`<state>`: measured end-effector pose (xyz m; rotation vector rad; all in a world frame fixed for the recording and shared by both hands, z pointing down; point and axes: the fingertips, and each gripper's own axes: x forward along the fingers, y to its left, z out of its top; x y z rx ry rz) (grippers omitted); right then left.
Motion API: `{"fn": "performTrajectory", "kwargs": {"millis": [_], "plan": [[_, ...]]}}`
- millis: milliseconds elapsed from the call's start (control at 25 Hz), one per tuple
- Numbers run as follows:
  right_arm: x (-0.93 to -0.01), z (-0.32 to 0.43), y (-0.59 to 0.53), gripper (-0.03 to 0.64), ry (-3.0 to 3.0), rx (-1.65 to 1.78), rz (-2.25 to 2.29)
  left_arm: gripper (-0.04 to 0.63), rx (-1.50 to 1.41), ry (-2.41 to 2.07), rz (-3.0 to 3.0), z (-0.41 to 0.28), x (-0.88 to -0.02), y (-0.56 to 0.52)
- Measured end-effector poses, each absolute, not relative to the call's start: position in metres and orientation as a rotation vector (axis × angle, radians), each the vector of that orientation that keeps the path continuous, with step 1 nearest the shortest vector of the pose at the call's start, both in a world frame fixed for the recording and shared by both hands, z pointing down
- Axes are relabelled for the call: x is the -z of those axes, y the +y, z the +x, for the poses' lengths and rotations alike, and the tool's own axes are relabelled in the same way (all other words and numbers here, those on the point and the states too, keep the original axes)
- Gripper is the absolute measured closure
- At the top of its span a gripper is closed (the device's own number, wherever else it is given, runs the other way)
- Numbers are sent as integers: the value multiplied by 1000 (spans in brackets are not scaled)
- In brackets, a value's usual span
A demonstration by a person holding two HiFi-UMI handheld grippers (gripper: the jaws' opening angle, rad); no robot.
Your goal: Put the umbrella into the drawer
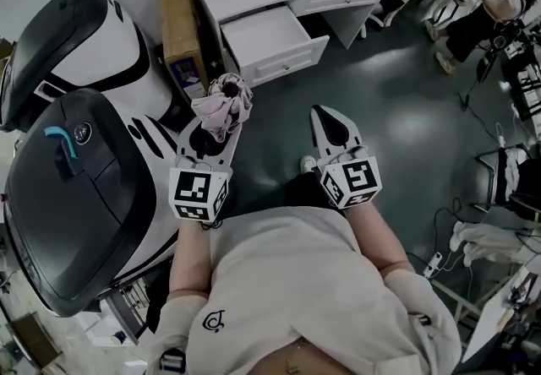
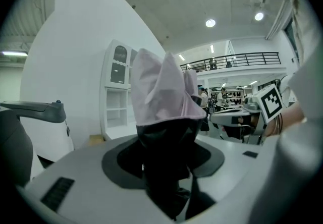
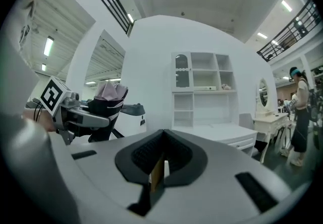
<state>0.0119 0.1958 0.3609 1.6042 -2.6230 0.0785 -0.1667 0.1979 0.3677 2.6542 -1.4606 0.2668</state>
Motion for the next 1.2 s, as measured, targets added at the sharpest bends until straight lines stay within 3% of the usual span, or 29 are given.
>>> {"fn": "performTrajectory", "kwargs": {"millis": [640, 1200], "plan": [[-370, 92, 9, 612, -2812, -76, 1146, 373, -312, -1798, 2352, -74, -386, 54], [-391, 110, -100, 611, -2781, -109, 1160, 373, -370, -1691, 2336, -50, -430, -62]]}}
